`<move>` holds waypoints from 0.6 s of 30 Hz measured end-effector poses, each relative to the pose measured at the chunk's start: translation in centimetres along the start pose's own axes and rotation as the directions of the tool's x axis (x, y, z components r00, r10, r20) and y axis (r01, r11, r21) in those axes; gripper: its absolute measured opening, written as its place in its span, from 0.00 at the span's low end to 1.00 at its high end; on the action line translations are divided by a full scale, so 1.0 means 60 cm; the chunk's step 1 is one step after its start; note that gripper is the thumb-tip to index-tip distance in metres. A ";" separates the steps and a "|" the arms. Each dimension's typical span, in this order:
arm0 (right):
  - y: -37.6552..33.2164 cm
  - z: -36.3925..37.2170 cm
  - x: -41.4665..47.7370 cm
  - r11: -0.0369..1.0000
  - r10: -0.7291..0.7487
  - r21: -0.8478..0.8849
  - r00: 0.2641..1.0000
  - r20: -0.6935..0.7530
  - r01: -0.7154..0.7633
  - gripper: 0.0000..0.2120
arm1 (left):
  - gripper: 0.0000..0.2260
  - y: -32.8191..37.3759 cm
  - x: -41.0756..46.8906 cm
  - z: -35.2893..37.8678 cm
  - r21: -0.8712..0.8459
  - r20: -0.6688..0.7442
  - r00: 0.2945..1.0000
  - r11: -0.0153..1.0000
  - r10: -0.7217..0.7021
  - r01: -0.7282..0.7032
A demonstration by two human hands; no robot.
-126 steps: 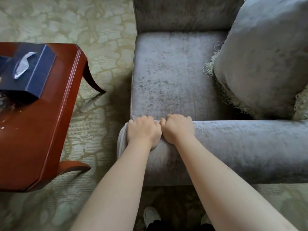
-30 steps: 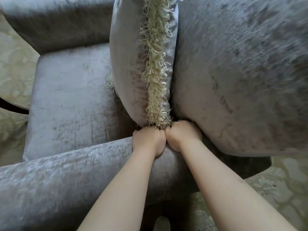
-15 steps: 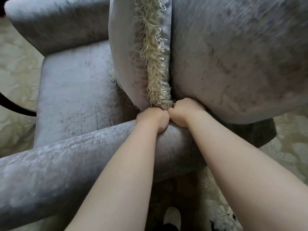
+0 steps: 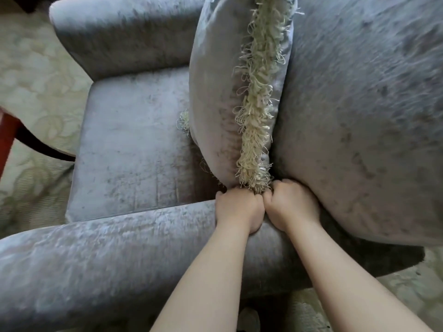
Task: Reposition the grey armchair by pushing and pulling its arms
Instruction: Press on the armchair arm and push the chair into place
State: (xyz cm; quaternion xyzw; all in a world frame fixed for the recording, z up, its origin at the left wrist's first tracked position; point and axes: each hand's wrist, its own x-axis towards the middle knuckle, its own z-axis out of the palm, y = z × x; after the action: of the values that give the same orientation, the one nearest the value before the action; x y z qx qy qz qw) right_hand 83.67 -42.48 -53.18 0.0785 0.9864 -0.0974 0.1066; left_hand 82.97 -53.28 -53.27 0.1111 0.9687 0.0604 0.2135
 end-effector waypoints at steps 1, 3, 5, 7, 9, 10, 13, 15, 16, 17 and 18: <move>0.001 0.002 0.000 1.000 0.005 -0.005 1.000 -0.010 -0.005 0.15 | 0.18 0.001 0.001 0.002 0.004 0.000 1.000 1.000 -0.003 0.003; 0.003 0.005 0.000 1.000 0.020 -0.002 0.999 -0.029 -0.020 0.14 | 0.19 0.000 0.002 0.006 -0.002 0.004 1.000 1.000 -0.016 0.016; 0.006 0.008 0.000 1.000 0.022 -0.009 0.999 -0.042 -0.023 0.13 | 0.19 0.000 0.003 0.006 -0.025 0.003 1.000 0.999 -0.029 0.029; 0.006 0.007 -0.001 1.000 0.002 -0.028 0.999 -0.036 -0.003 0.14 | 0.19 -0.001 0.002 0.001 -0.070 -0.008 1.000 0.997 -0.027 0.027; 0.008 0.003 -0.001 0.998 -0.021 -0.051 1.000 -0.008 0.021 0.15 | 0.19 -0.003 -0.003 -0.006 -0.133 0.001 1.000 0.991 -0.008 0.009; 0.008 0.000 -0.001 0.998 -0.034 -0.054 0.999 0.020 0.036 0.16 | 0.19 -0.009 -0.007 -0.009 -0.172 0.013 1.000 0.985 -0.001 0.003; 0.000 -0.014 -0.008 0.994 -0.010 -0.108 0.991 0.132 0.025 0.19 | 0.20 -0.061 -0.033 -0.016 -0.193 0.038 0.999 0.981 -0.018 0.024; -0.024 -0.025 -0.026 0.967 0.076 -0.254 0.986 0.150 -0.036 0.23 | 0.21 -0.130 -0.061 -0.017 -0.165 0.024 0.998 0.985 -0.058 0.061; -0.047 -0.030 -0.039 0.934 0.129 -0.350 0.983 0.127 -0.077 0.25 | 0.21 -0.171 -0.078 -0.018 -0.149 0.022 0.997 0.986 -0.070 0.072; -0.079 -0.033 -0.055 0.897 0.162 -0.428 0.982 0.093 -0.108 0.26 | 0.21 -0.214 -0.096 -0.020 -0.127 0.026 0.996 0.988 -0.080 0.083; -0.121 -0.034 -0.071 0.876 0.163 -0.468 0.985 0.062 -0.116 0.27 | 0.22 -0.261 -0.113 -0.022 -0.107 0.033 0.994 0.989 -0.099 0.102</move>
State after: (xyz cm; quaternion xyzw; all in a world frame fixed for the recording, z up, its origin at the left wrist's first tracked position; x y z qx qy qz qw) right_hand 86.13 -49.65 -48.99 0.1168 0.9664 0.1443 0.1781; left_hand 85.46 -70.15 -51.90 0.0509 0.9653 0.1006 0.2354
